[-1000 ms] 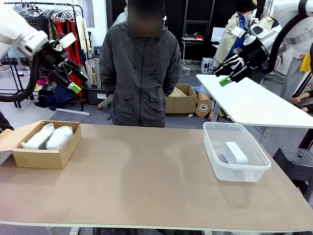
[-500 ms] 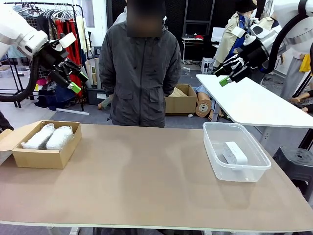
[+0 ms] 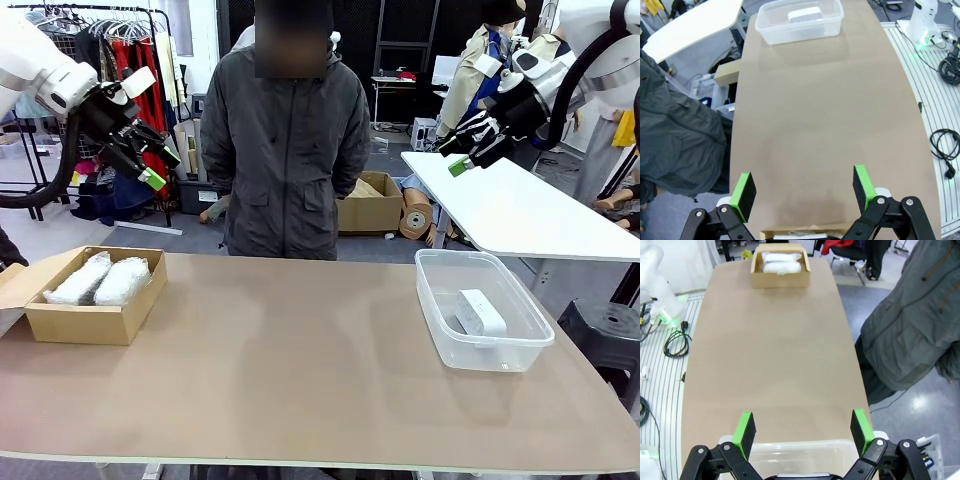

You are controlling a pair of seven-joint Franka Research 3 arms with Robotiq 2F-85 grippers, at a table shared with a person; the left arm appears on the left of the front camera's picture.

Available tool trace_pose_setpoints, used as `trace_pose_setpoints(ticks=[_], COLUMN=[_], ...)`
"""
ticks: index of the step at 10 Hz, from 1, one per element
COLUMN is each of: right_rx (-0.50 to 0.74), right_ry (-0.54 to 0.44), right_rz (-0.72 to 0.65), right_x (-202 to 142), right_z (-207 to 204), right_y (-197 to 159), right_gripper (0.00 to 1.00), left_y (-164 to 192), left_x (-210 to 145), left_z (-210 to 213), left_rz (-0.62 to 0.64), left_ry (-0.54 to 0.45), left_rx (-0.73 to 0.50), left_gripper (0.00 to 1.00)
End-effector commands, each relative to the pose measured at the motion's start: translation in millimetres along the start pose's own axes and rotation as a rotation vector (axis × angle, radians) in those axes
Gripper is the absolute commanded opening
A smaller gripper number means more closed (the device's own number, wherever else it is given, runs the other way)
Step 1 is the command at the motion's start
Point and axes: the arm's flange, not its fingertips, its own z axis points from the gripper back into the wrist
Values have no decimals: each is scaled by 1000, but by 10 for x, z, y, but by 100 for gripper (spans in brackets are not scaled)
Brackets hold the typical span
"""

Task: Separate and place wrapped and unwrapped clocks.
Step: If the picked Digital clock is wrapped, place it in the Package Box ; if not, place it in the Organizing box.

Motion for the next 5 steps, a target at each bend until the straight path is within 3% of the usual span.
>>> trace_pose_setpoints(ticks=[1,5], right_rx=[5,5], right_ry=[-3,-3], right_rz=[13,13], right_x=[-4,-4], right_z=[10,10], right_y=[6,6], right_gripper=[100,100], left_y=[-12,-12], left_x=[-3,-3], left_z=[17,17], left_rz=[3,3], left_ry=[14,14], left_rx=[-1,-1], left_gripper=[100,100])
